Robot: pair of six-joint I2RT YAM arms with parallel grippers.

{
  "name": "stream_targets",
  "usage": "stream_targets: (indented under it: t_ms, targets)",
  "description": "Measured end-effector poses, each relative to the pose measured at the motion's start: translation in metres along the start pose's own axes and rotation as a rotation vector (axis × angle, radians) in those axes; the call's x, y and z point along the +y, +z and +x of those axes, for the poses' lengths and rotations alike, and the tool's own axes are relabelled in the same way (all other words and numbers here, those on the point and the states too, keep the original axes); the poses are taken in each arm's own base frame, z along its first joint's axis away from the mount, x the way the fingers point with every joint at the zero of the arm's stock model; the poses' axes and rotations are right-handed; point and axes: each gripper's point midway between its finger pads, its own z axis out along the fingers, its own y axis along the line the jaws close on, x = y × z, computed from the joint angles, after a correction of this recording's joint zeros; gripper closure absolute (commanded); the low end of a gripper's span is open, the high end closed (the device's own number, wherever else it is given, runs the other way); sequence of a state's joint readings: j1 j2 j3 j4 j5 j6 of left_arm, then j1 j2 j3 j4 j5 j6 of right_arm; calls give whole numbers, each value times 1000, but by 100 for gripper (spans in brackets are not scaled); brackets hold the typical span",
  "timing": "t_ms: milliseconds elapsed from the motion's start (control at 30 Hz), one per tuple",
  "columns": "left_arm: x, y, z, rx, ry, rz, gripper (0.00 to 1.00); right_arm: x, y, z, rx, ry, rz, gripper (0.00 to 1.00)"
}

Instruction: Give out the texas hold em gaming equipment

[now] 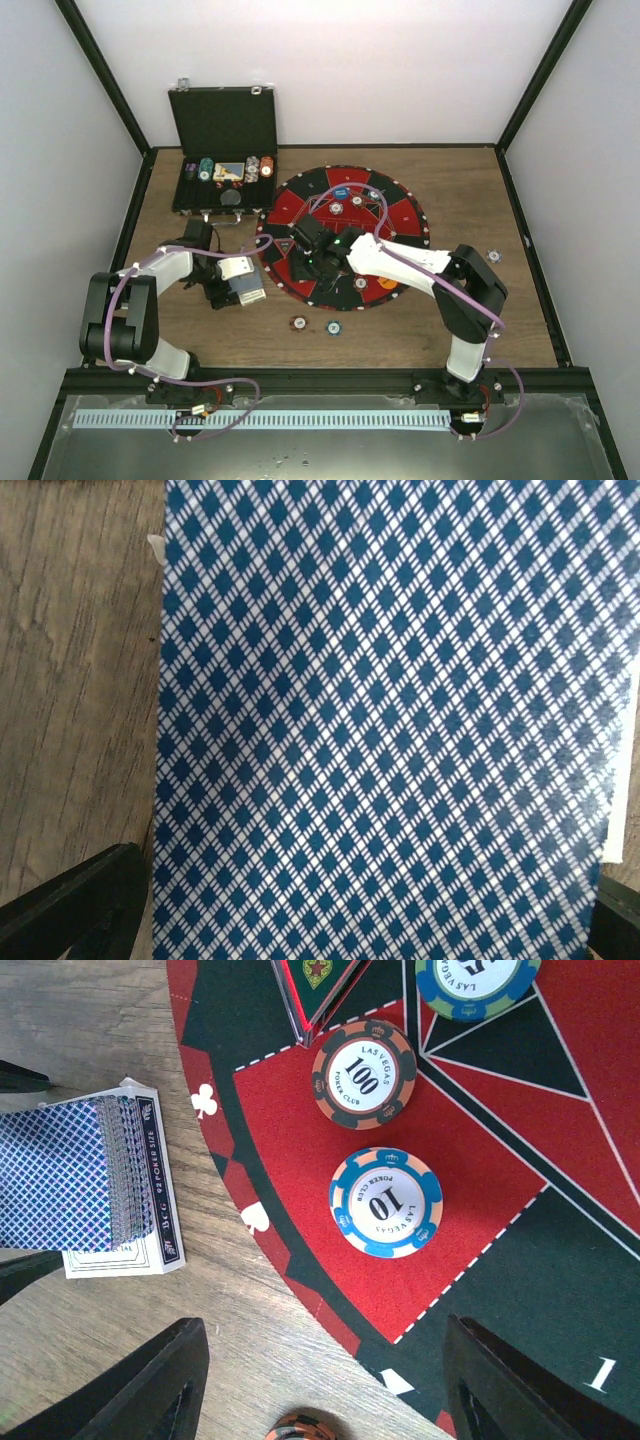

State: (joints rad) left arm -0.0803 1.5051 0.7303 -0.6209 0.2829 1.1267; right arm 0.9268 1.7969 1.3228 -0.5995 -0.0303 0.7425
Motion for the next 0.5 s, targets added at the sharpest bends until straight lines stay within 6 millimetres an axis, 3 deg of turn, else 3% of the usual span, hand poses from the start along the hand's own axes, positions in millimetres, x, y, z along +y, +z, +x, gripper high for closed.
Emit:
stream_targets:
  t_ms: [500]
  targets:
    - [-3,2,-2,1,39,12,12,-3,2,7,15,9,-11,37]
